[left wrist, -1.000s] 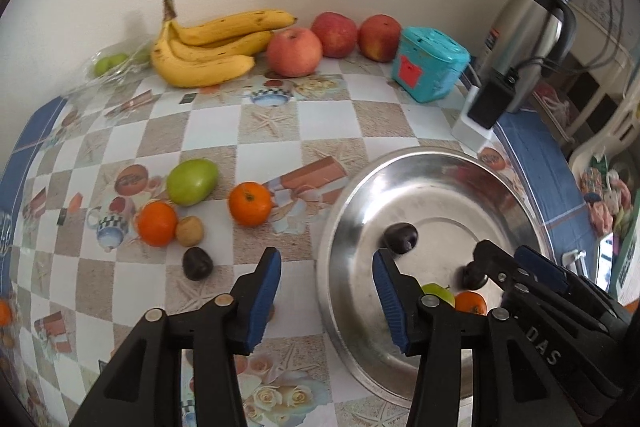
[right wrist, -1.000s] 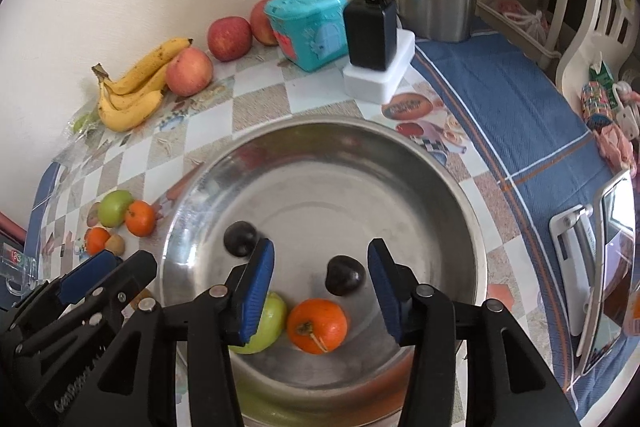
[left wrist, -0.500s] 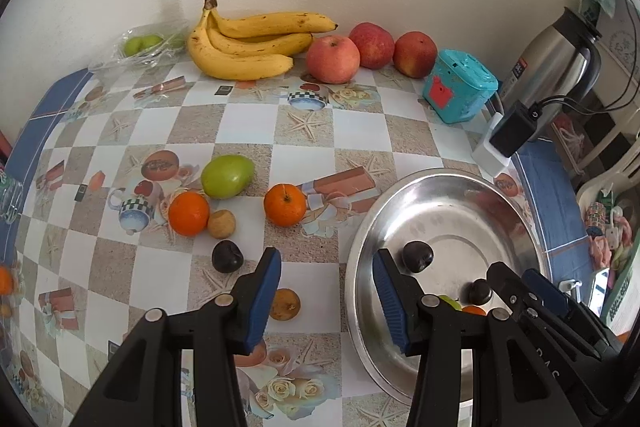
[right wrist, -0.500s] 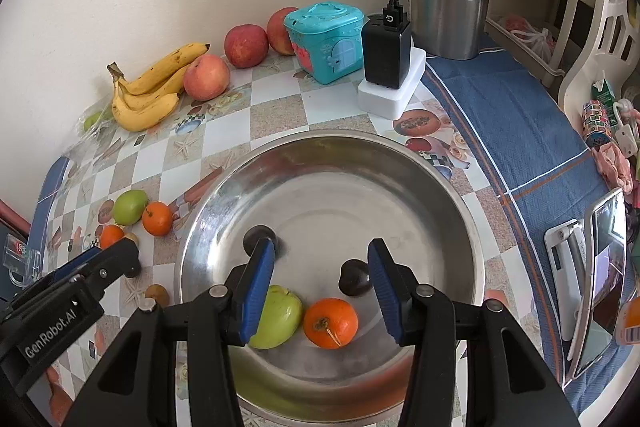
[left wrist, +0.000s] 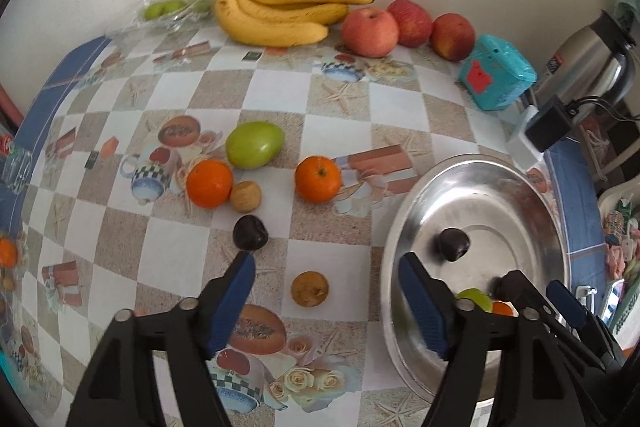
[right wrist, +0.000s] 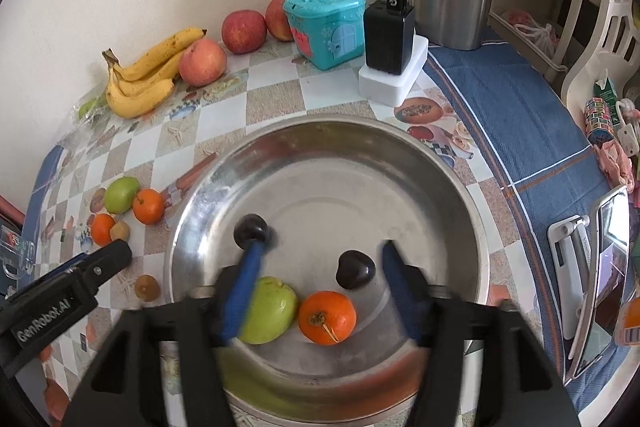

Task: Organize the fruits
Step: 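Move both tools away from the bowl toward the loose fruit on the table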

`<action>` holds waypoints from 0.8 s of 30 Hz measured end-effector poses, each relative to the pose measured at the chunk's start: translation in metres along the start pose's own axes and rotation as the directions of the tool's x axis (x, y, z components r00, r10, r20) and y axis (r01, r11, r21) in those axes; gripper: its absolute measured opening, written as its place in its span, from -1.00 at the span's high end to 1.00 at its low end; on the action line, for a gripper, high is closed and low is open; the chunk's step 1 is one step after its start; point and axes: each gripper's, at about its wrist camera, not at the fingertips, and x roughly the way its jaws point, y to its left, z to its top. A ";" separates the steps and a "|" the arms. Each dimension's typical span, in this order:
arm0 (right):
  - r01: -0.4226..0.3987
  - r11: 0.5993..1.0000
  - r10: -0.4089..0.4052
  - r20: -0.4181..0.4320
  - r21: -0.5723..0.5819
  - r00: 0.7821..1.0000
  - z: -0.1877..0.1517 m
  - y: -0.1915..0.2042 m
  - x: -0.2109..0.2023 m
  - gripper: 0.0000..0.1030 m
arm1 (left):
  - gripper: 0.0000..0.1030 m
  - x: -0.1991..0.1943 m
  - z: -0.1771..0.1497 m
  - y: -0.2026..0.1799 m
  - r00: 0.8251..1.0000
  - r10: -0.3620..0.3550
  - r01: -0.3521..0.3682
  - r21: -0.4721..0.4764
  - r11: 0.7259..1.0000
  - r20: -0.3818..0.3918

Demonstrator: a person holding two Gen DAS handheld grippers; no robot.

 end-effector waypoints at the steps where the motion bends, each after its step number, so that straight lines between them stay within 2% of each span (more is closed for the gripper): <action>1: 0.004 1.000 -0.004 -0.005 -0.004 1.000 -0.001 0.000 0.002 -0.41 | -0.59 0.002 0.000 0.002 1.000 0.001 -0.001 -0.010 1.000 -0.010; 6: 0.027 0.999 -0.027 -0.023 -0.024 0.999 -0.003 0.001 0.007 -0.42 | -0.70 0.012 -0.003 0.011 0.999 0.016 -0.019 -0.055 0.998 -0.050; 16: 0.034 0.999 -0.035 -0.038 -0.023 0.999 -0.005 0.000 0.010 -0.43 | -0.78 0.012 -0.002 0.013 0.999 0.035 -0.037 -0.042 0.998 -0.041; 20: 0.035 0.999 -0.036 -0.036 -0.026 0.999 -0.006 0.001 0.010 -0.44 | -1.00 0.011 -0.001 0.014 0.998 0.053 -0.054 -0.038 0.998 -0.021; 21: 0.035 0.999 -0.036 -0.034 -0.027 0.999 -0.006 0.001 0.010 -0.46 | -1.00 0.011 -0.001 0.015 0.998 0.054 -0.055 -0.042 0.998 -0.016; 23: 0.035 0.999 -0.036 -0.028 -0.028 0.999 -0.006 0.002 0.010 -0.81 | -1.00 0.012 -0.001 0.018 0.998 0.056 -0.057 -0.050 0.997 -0.014; 24: 0.034 0.999 -0.035 -0.021 -0.029 0.999 -0.006 0.002 0.009 -0.84 | -1.00 0.012 -0.001 0.019 0.998 0.057 -0.058 -0.052 0.997 -0.014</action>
